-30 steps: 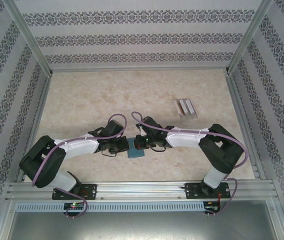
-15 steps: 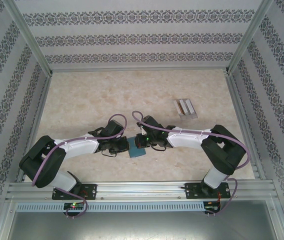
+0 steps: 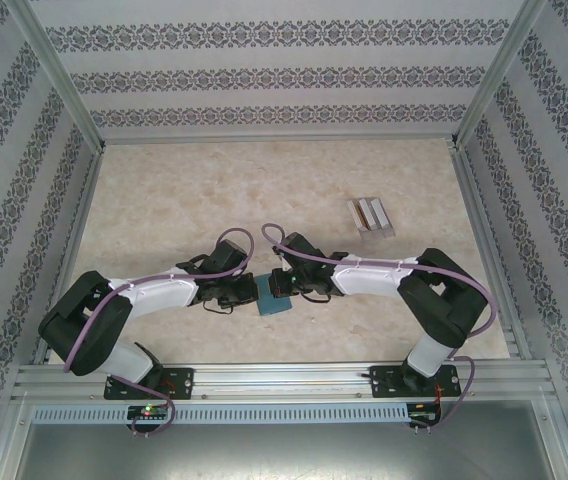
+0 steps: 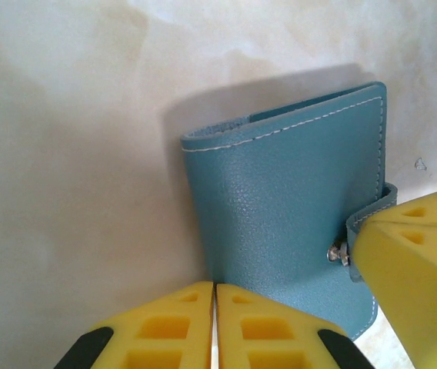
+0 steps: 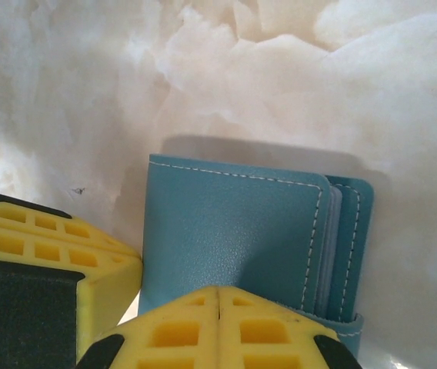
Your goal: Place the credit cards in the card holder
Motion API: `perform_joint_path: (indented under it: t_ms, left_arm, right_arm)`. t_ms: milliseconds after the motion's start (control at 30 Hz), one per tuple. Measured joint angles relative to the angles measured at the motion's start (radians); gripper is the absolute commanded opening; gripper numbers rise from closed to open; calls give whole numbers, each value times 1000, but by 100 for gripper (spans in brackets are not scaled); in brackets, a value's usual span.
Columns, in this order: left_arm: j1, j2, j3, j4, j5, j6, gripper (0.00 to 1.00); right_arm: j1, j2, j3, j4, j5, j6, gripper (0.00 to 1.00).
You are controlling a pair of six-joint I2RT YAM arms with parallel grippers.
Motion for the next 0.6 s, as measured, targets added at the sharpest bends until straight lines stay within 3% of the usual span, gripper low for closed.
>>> perform_joint_path:
  t_ms: [333,600]
  left_arm:
    - [0,0,-2,0,-1,-11,11]
    - [0,4,-18,0,-2,-26,10]
  right_arm:
    - [8,15,-2,39,11,4,0]
    - [58,-51,-105,122,90,1,0]
